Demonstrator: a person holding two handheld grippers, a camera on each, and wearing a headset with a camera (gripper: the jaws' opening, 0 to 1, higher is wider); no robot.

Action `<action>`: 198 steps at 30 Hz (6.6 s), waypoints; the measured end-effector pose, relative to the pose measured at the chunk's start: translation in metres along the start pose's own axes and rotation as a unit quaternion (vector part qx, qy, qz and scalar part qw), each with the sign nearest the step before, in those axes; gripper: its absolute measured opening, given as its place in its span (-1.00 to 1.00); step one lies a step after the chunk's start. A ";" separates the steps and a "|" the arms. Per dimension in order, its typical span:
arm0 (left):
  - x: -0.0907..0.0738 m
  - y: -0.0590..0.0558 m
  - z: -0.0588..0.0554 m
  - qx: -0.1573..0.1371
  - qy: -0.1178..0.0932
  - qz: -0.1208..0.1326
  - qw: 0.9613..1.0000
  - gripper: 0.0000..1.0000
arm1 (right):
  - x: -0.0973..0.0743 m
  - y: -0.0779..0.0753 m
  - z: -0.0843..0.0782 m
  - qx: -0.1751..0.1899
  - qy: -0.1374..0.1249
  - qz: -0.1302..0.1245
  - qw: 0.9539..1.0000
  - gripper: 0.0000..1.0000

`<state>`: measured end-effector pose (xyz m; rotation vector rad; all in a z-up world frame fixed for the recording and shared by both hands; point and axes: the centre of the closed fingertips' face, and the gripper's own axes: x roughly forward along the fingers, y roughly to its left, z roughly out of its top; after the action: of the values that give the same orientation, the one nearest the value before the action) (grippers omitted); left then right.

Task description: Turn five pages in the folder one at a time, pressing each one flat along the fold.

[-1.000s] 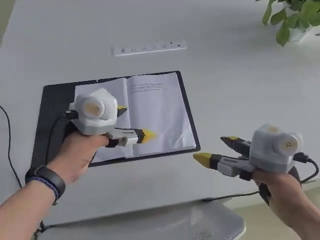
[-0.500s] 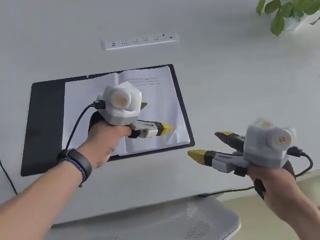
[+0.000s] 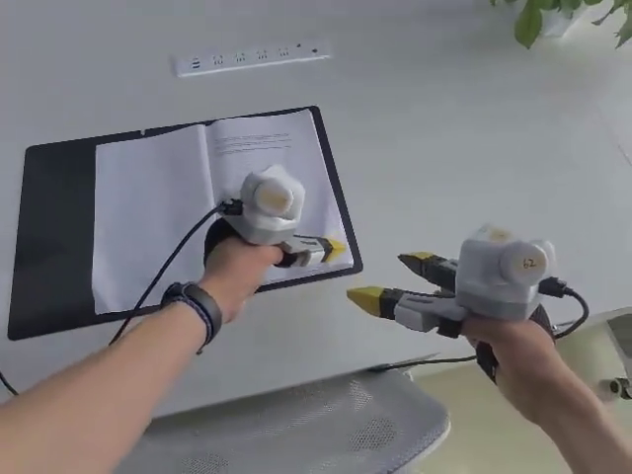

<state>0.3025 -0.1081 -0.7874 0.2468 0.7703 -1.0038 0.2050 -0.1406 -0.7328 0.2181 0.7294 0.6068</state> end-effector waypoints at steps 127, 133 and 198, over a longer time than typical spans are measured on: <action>0.003 0.012 -0.012 0.020 0.001 0.000 1.000 0.19 | 0.108 -0.048 0.050 0.158 -0.035 0.135 0.978 -1.00; -0.013 0.014 -0.009 0.025 -0.006 0.004 1.000 0.22 | 0.106 -0.049 0.051 0.162 -0.038 0.132 0.977 -1.00; -0.244 0.138 -0.084 -0.087 -0.110 0.157 0.978 0.39 | 0.128 0.120 0.163 0.105 -0.098 0.252 0.957 -1.00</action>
<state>0.3032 0.1721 -0.7024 0.0989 0.5914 -0.6468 0.3378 0.0353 -0.6379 0.6664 0.5428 0.9767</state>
